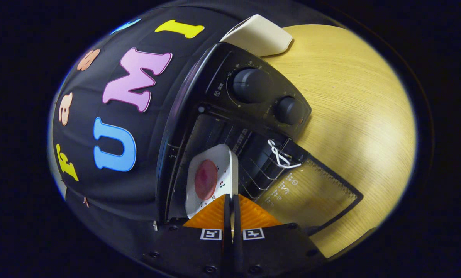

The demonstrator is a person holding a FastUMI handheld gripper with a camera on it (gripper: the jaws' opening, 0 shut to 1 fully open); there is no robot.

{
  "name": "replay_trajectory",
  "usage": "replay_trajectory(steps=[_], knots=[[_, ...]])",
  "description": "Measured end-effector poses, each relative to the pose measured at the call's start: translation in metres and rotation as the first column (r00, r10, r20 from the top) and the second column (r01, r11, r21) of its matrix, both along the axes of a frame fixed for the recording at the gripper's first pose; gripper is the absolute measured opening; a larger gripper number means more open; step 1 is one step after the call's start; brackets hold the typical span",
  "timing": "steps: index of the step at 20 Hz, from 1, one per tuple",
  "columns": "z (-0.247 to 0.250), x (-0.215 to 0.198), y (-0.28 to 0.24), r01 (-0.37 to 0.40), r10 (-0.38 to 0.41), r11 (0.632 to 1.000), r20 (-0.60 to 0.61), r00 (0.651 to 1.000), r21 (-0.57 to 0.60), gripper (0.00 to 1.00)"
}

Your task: Open the toaster oven, put the food inside, and close the toaster oven door.

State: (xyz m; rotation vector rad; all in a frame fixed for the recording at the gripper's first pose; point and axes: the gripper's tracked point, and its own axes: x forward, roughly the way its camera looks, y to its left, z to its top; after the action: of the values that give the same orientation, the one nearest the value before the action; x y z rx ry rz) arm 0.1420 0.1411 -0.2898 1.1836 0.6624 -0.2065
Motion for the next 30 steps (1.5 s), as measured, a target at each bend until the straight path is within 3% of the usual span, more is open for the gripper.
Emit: replay_trajectory(steps=[8,19,21,25,28,30], knots=[[-0.019,0.034,-0.01,0.129,-0.13,0.991,-0.014,0.991,-0.044,0.05],[0.0,0.037,-0.01,0.096,-0.091,0.991,0.059,0.994,-0.093,0.15],[0.008,0.033,-0.009,0.073,-0.066,0.993,0.074,0.995,-0.089,0.25],[0.013,0.007,0.007,-0.058,0.064,0.994,0.066,0.996,-0.091,0.48],[0.02,-0.018,0.017,-0.168,0.181,0.973,0.074,0.981,-0.159,0.99],[0.026,-0.035,0.024,-0.244,0.266,0.943,0.073,0.961,-0.226,0.98]])
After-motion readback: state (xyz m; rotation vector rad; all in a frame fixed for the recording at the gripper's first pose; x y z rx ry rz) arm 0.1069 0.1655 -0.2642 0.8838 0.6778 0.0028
